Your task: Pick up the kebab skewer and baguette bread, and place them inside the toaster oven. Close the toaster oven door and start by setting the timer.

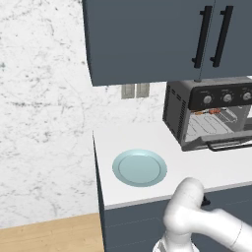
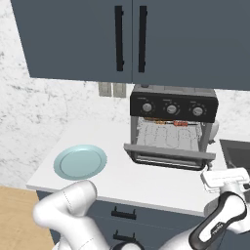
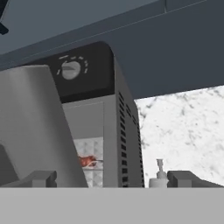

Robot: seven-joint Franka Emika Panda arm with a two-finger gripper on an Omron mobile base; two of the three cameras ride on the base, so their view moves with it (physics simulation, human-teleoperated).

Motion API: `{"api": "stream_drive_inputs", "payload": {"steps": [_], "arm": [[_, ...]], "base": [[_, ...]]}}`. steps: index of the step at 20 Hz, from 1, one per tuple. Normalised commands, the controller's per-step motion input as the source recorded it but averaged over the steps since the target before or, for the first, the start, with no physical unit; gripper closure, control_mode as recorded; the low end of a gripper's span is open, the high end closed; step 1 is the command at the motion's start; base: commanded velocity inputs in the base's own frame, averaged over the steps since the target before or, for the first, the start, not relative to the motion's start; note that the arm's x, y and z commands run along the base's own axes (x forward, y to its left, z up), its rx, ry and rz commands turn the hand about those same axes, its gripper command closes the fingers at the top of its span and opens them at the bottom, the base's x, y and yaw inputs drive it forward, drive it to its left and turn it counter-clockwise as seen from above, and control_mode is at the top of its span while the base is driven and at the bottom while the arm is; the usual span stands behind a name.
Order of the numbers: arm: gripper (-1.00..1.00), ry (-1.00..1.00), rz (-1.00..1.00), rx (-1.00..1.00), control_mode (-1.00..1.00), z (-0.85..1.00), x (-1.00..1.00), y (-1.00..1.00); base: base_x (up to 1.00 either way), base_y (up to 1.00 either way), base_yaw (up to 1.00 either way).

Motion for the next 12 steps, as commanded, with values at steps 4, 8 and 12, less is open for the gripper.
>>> {"api": "stream_drive_inputs", "payload": {"steps": [4,8,12], "arm": [[-1.00,-0.07,0.00,0.00,-1.00,0.08,0.34,0.04],[-1.00,-0.05,0.00,0.00,-1.00,0.05,0.36,0.00],[-1.00,-0.03,0.00,0.00,-1.00,0.02,0.37,0.00]], "base": [[0.00,0.00,0.00],[0.00,0.00,0.00],[0.00,0.00,0.00]]}}
